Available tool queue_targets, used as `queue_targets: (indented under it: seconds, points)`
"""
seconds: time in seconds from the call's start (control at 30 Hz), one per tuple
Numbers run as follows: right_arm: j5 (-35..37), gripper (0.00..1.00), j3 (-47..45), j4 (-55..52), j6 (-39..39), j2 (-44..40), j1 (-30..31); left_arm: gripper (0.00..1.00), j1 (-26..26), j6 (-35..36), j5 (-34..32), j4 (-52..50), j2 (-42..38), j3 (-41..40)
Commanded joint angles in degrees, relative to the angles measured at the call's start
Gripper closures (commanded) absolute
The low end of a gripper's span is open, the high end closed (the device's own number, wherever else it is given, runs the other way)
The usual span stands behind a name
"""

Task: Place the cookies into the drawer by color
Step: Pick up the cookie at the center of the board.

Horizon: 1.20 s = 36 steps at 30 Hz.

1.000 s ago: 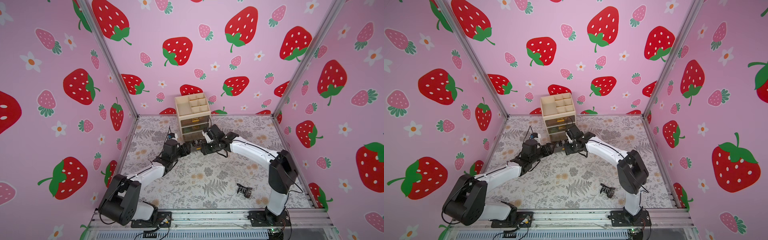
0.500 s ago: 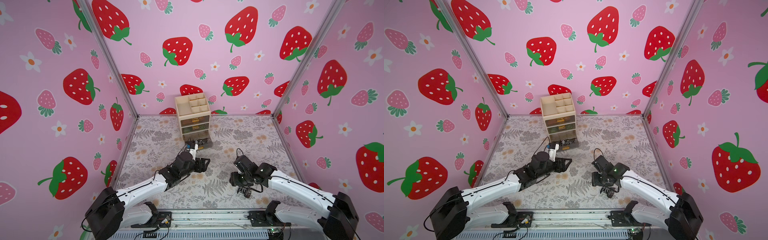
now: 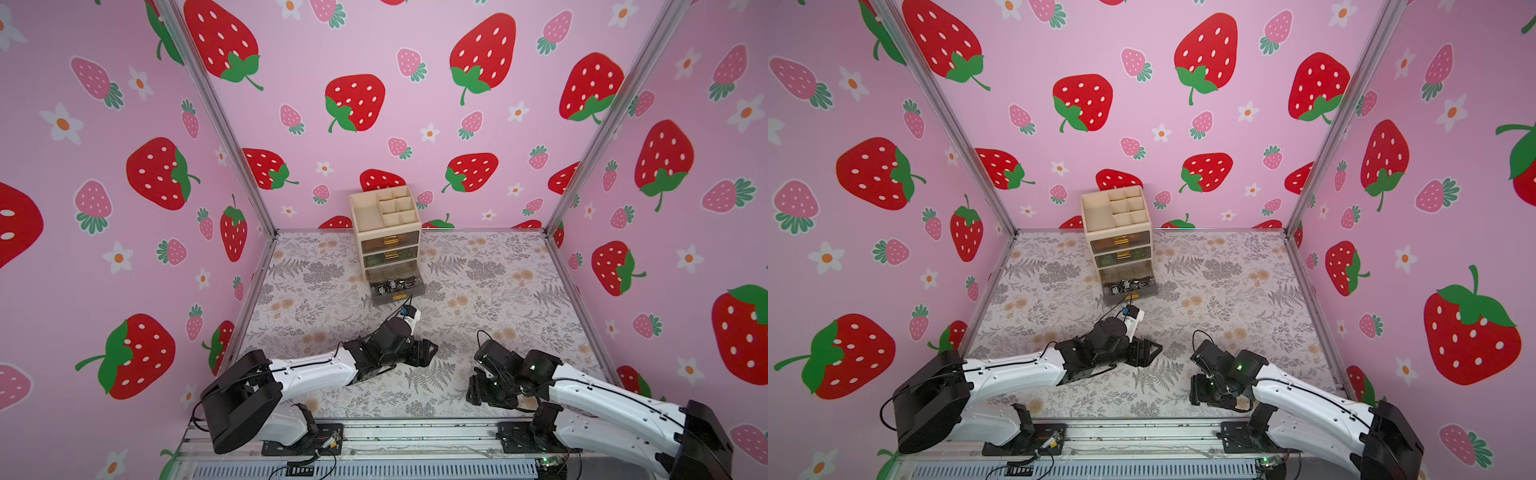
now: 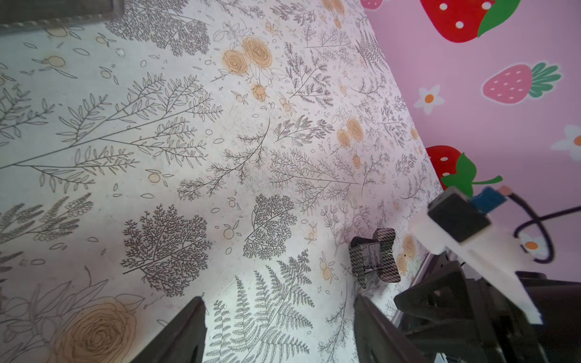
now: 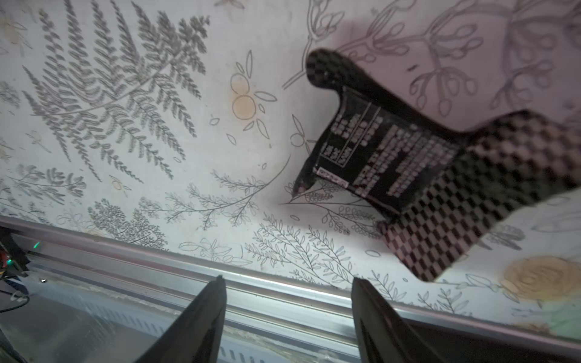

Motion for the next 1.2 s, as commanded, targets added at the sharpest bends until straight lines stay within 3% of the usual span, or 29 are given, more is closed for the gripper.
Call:
queue_targets:
  seconds: [0.0, 0.53, 0.77, 0.97, 1.17]
  points:
    - [0.0, 0.28, -0.4, 1.3, 1.2, 2.0, 0.3, 0.22, -0.1, 0.1, -1.3, 1.0, 0.2, 2.0]
    - [-1.7, 0.23, 0.2, 10.3, -9.6, 11.3, -15.5, 0.20, 1.4, 1.6, -3.9, -0.6, -4.4, -0.7]
    - [0.4, 0.23, 4.4, 12.3, -14.0, 16.9, -18.6, 0.20, 2.5, 2.2, -5.3, -2.1, -6.1, -1.7]
    - [3.2, 0.36, 8.3, 8.0, -15.7, 21.1, -18.1, 0.20, 3.5, 2.0, -5.3, -1.8, -5.6, -2.3]
    - [11.0, 0.49, 10.2, 3.1, -16.3, 22.8, -16.0, 0.20, 5.2, 1.8, -4.6, -0.9, -4.3, -2.4]
